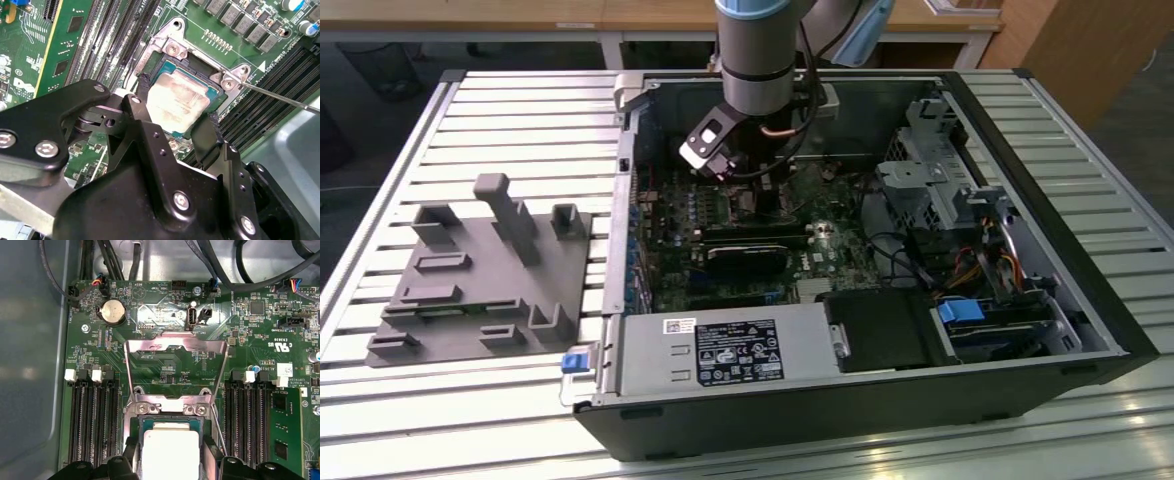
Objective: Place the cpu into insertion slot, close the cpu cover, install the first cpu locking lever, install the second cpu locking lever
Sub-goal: 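Place the cpu into insertion slot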
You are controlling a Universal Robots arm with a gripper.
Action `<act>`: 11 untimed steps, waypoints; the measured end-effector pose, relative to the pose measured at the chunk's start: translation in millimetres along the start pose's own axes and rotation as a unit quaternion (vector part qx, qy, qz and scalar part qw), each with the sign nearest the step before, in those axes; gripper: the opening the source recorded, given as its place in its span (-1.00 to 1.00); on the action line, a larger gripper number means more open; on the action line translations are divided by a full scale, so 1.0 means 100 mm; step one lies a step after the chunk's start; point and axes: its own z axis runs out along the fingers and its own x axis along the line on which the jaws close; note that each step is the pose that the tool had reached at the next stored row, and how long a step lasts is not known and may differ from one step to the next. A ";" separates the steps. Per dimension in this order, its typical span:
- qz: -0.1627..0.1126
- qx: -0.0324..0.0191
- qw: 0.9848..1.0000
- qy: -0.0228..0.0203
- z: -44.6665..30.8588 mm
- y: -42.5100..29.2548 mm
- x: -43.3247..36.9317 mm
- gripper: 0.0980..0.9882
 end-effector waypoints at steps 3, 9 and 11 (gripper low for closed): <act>0.000 0.000 1.000 0.000 -0.027 0.002 0.000 0.15; 0.000 0.000 1.000 0.001 -0.085 0.008 0.001 0.15; 0.000 0.000 1.000 0.001 -0.110 0.011 0.002 0.15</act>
